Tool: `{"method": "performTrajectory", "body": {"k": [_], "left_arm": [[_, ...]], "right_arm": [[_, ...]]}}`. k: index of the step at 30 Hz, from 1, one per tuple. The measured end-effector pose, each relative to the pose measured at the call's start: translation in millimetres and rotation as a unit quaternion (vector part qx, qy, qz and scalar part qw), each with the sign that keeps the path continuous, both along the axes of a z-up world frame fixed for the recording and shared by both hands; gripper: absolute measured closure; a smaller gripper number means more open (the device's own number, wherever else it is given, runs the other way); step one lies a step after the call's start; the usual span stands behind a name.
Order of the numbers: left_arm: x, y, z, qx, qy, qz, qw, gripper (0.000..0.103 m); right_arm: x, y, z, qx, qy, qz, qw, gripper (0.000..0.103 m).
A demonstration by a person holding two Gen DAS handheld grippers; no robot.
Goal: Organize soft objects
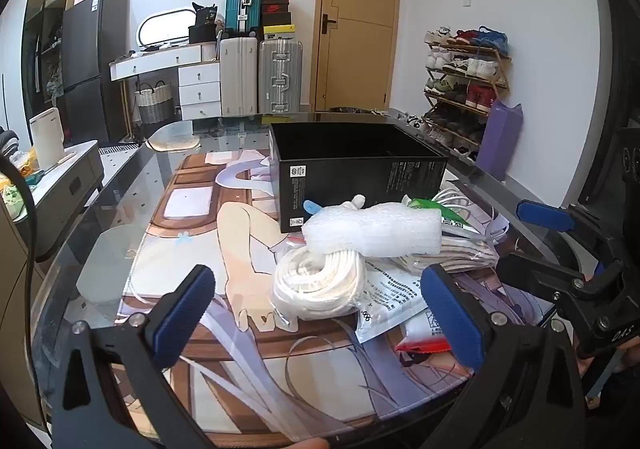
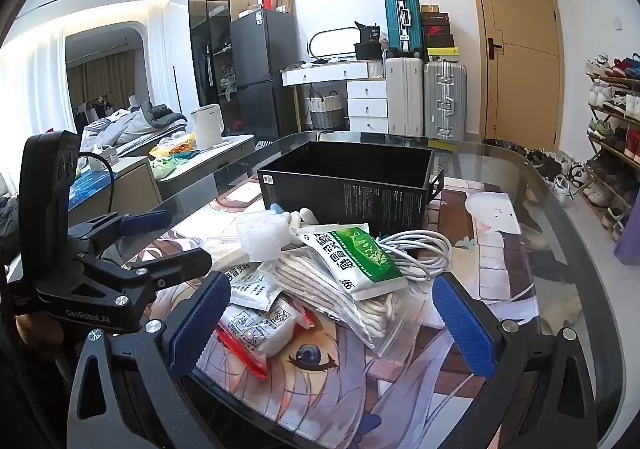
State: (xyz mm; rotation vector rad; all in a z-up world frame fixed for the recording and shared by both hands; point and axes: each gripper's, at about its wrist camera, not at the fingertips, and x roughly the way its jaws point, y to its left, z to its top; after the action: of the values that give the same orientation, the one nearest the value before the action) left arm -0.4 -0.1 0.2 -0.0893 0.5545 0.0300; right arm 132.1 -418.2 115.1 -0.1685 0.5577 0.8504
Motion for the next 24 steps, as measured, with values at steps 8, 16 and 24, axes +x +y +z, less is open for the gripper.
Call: {"method": "performTrajectory", "body": {"k": [8,16,24], "left_arm": [[-1.4,-1.7,0.4,-0.002,-0.001,0.000,1.0000,0.000],[-1.8,-1.9,0.2,-0.004,-0.002,0.001,1.0000,0.000],[-0.6,3.7,4.7,-0.005,-0.003,0.001,1.0000,0.000]], "right_arm": [[0.0,-0.4,0.3,0.000,0.002,0.001,1.000,0.000],[-0.8,-0.1,0.4,-0.001,0.002,0.001,1.000,0.000],[-0.4,-0.5,0.6,0.003,0.001,-0.002,1.000,0.000]]}}
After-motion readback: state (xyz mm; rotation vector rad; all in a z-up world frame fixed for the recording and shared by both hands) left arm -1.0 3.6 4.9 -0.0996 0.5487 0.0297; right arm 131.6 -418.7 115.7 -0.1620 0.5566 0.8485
